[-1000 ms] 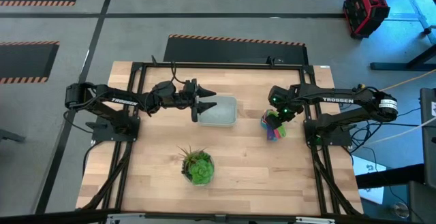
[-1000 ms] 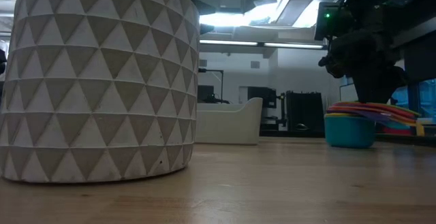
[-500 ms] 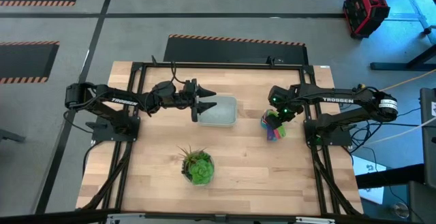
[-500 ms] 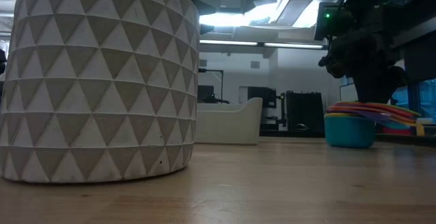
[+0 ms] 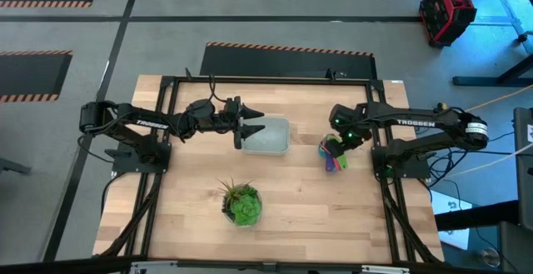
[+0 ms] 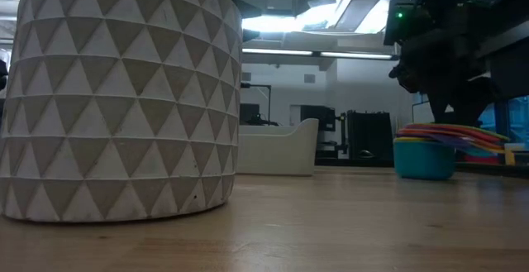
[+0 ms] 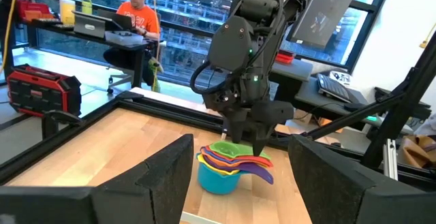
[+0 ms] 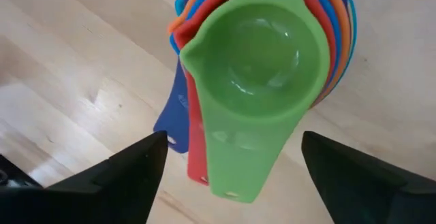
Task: Nest measuring cups in basket
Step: Put the stacked measuring cups into the gray bin
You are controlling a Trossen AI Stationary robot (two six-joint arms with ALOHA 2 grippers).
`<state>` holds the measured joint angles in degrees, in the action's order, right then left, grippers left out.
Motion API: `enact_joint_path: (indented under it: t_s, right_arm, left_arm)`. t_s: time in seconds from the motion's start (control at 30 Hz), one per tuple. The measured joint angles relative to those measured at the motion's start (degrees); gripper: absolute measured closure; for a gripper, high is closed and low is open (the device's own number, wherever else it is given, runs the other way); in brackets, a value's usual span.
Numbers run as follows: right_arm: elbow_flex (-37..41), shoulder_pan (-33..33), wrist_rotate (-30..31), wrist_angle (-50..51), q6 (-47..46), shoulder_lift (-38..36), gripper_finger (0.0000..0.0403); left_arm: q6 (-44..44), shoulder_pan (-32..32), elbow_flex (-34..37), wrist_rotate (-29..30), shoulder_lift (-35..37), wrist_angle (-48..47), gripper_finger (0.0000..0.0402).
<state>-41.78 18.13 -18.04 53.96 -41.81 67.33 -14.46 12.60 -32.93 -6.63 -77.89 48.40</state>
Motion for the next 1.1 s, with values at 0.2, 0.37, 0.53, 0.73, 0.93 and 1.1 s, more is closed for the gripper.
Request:
enact_joint_path:
  t_s: [0.2, 0.37, 0.53, 0.73, 0.93, 1.1]
  right_arm:
    - [0.0, -1.3, -1.6, -0.3, -4.5, -0.1, 0.006]
    - [0.0, -4.0, -1.6, -1.6, -8.8, -0.1, 0.006]
    - [0.0, -6.8, 0.0, -3.4, -12.2, -0.1, 0.006]
    - [0.0, -8.3, 1.4, -3.9, -14.3, -0.1, 0.006]
    - [0.0, -8.3, 1.7, -2.3, -14.4, 0.0, 0.006]
    - [0.0, -8.3, 1.7, -0.3, -14.1, 0.0, 0.006]
  left_arm:
    - [0.0, 0.0, 0.0, 0.0, 0.0, 0.0, 0.0168]
    - [0.0, 0.0, 0.0, 0.0, 0.0, 0.0, 0.0168]
    - [0.0, 0.0, 0.0, 0.0, 0.0, 0.0, 0.0168]
    - [0.0, 0.0, 0.0, 0.0, 0.0, 0.0, 0.0168]
    - [0.0, 0.0, 0.0, 0.0, 0.0, 0.0, 0.0168]
    - [0.0, 0.0, 0.0, 0.0, 0.0, 0.0, 0.0168]
